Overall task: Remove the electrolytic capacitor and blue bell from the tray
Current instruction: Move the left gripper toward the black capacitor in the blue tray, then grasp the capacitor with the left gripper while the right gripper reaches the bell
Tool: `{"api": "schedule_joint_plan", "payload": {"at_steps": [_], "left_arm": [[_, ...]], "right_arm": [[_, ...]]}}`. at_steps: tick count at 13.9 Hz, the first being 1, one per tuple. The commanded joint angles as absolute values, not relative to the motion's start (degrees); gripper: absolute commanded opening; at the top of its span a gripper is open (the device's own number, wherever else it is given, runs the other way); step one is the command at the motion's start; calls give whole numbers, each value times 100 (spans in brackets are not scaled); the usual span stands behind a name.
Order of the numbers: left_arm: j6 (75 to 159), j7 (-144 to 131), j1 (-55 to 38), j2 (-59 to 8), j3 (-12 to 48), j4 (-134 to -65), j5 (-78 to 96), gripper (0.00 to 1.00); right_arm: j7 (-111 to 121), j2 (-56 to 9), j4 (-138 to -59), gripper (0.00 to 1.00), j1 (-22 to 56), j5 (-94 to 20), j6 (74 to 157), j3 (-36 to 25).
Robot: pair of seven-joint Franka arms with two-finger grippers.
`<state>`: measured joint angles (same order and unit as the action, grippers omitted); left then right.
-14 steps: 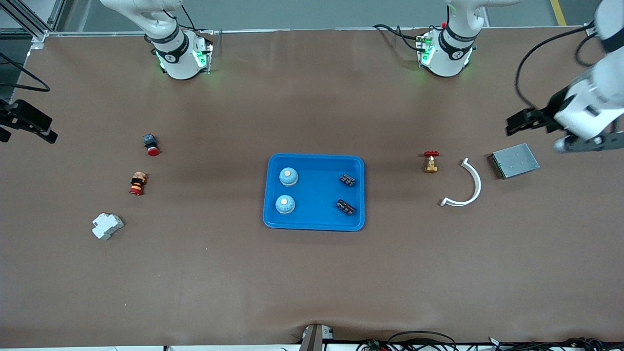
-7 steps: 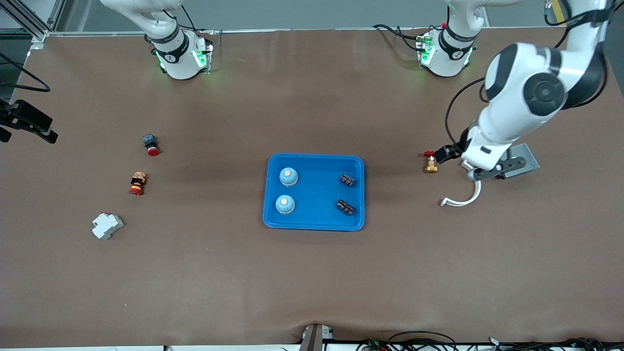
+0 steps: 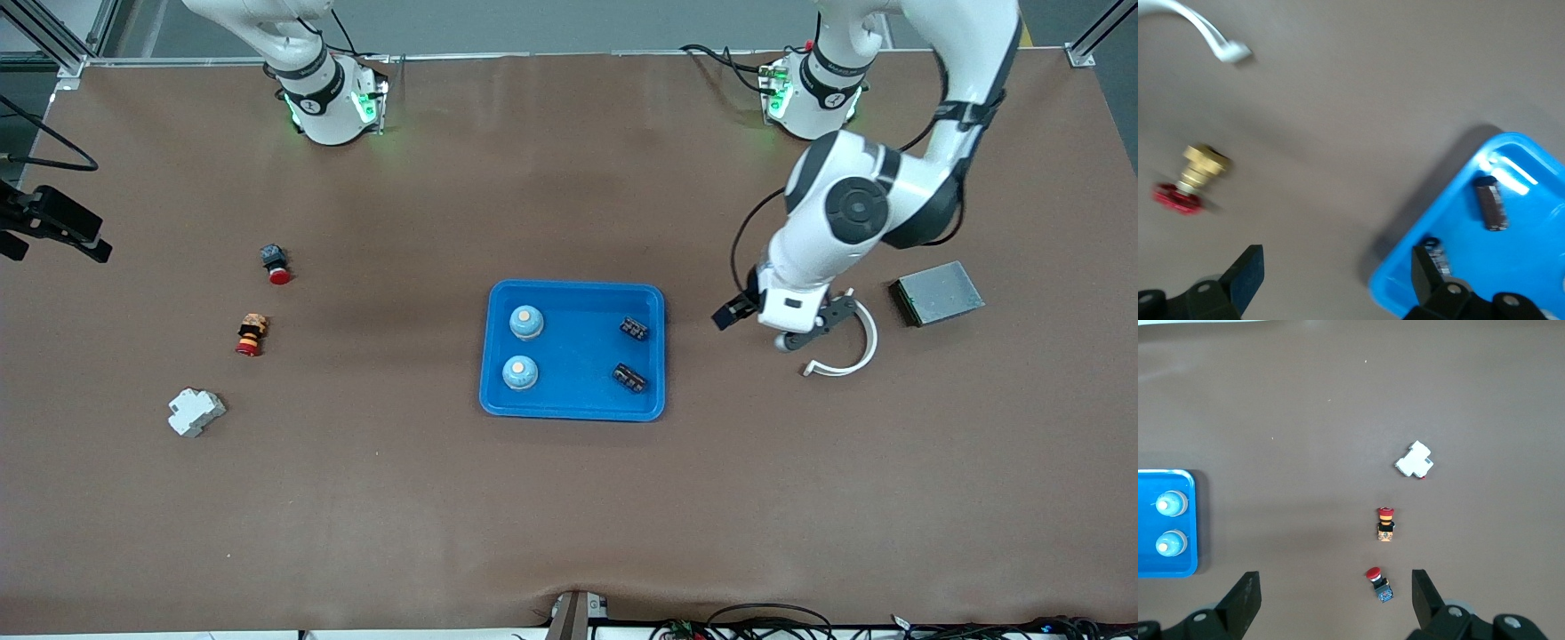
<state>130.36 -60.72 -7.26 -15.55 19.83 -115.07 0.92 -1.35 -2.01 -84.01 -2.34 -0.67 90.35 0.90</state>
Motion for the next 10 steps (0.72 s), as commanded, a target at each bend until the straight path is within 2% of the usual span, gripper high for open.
{"api": "schedule_joint_plan", "payload": {"at_steps": [1, 6, 10], "left_arm": [[13315, -6958, -1071, -2160, 1969, -10953, 9, 77], [13351, -8461, -1651, -3224, 1942, -9924, -552, 68], [13429, -9122, -1915, -3752, 1934, -9694, -957, 63]], "right_arm": [[-727, -106, -9015, 100, 43, -123, 9464, 70], [-1291, -105, -9983, 100, 615, -325, 10370, 70], [-2081, -167, -10387, 100, 1124, -334, 10958, 62]]}}
